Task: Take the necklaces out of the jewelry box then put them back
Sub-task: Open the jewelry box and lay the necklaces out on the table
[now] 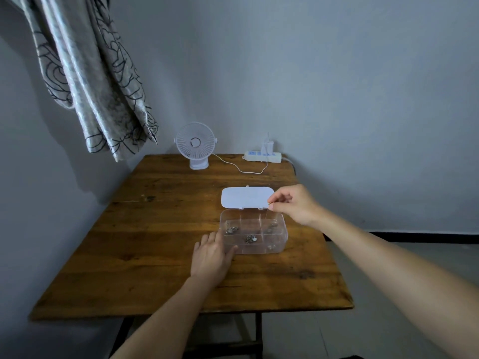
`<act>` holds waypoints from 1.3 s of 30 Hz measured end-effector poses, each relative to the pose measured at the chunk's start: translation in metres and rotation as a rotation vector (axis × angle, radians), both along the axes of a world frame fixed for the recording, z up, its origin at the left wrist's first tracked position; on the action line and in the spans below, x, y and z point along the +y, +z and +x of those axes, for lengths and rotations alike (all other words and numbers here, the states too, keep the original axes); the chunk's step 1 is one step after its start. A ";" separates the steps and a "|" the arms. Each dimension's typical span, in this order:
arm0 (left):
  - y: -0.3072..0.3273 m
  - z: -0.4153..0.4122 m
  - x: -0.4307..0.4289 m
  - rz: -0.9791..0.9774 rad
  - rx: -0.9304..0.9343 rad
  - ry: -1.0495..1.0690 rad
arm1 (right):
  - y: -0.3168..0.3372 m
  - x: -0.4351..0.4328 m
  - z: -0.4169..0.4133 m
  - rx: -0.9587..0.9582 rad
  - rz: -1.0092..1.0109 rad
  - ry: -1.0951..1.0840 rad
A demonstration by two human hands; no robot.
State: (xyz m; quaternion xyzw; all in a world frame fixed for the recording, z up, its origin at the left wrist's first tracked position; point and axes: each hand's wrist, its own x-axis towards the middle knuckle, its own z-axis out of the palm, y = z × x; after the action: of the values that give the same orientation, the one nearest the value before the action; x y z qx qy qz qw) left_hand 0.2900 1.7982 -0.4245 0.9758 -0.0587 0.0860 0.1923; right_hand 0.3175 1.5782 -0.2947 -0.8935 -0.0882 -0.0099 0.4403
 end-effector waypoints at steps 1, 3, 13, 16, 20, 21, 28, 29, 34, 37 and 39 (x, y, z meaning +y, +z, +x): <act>0.006 0.000 -0.003 0.011 0.003 0.000 | 0.006 0.000 -0.004 0.007 0.042 -0.015; 0.018 0.001 -0.010 0.013 -0.010 -0.025 | 0.017 -0.001 -0.012 0.022 0.141 -0.035; 0.050 0.002 -0.075 -0.347 0.176 -0.244 | 0.047 -0.019 -0.032 0.087 0.370 -0.033; 0.050 -0.006 -0.087 -0.533 0.326 -0.280 | 0.049 -0.032 -0.032 0.088 0.407 -0.061; 0.057 -0.015 -0.088 -0.588 0.346 -0.243 | 0.046 -0.044 -0.037 0.108 0.453 -0.111; 0.060 -0.016 -0.088 -0.598 0.344 -0.235 | 0.045 -0.045 -0.039 0.122 0.474 -0.114; 0.086 -0.040 -0.094 -0.746 0.439 -0.297 | 0.058 -0.037 -0.062 0.177 0.606 -0.070; 0.087 -0.041 -0.095 -0.715 0.428 -0.297 | 0.062 -0.037 -0.064 0.172 0.620 -0.062; 0.091 -0.061 -0.082 -0.700 0.393 -0.248 | 0.075 -0.041 -0.074 0.087 0.570 -0.084; 0.090 -0.078 -0.058 -0.771 0.402 -0.175 | 0.074 -0.038 -0.074 0.005 0.467 -0.141; 0.085 -0.088 -0.039 -0.823 0.382 -0.113 | 0.068 -0.032 -0.069 -0.041 0.405 -0.176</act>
State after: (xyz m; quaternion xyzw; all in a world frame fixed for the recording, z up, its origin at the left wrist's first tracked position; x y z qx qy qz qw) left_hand 0.2019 1.7590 -0.3391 0.8119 -0.0365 -0.0898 0.5756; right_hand 0.2485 1.5459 -0.2262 -0.7906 -0.0152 -0.0841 0.6063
